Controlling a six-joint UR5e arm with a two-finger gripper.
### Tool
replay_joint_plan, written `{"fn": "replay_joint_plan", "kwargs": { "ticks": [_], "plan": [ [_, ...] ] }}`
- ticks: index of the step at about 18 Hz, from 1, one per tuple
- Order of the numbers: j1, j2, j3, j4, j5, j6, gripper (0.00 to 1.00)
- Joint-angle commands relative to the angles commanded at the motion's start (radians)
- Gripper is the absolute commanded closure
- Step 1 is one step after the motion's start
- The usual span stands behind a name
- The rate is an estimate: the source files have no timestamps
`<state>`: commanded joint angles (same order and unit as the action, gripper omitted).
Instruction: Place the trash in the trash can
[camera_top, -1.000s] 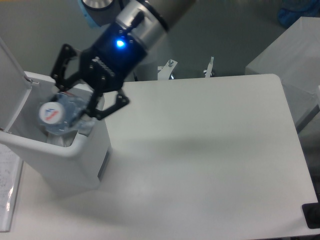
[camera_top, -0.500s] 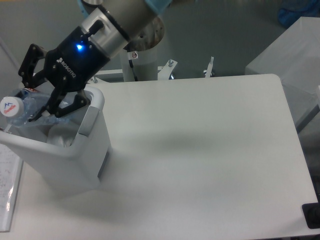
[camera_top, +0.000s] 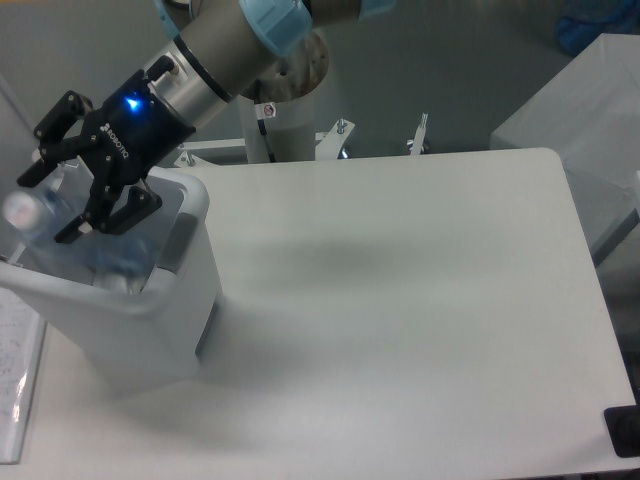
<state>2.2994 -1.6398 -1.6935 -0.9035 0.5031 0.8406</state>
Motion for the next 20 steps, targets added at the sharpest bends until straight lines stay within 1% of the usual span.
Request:
{"fn": "replay_joint_plan", "kwargs": {
  "ticks": [4,6,9,11,13,15,17,18,20],
  "plan": [
    [0.023,0.000,0.005,-0.002,0.000,-0.006,0.00],
    [0.052,0.018,0.002,-0.003,0.003,-0.011,0.00],
    [0.145,0.054,-0.002,-0.002,0.003,-0.008,0.00],
    [0.208,0.057,0.015,-0.002,0.003,-0.005,0.00],
    [0.251,0.049,0.037,-0.002,0.003,-0.002,0.00],
    [0.323,0.045,0.046,0.000,0.008,0.002,0.00],
    [0.365,0.038,0.063,0.005,0.015,0.008,0.00],
    [0.383,0.025,0.072,0.005,0.037,0.014,0.00],
    [0.403,-0.003,0.103,0.005,0.131,0.040,0.00]
  ]
}}
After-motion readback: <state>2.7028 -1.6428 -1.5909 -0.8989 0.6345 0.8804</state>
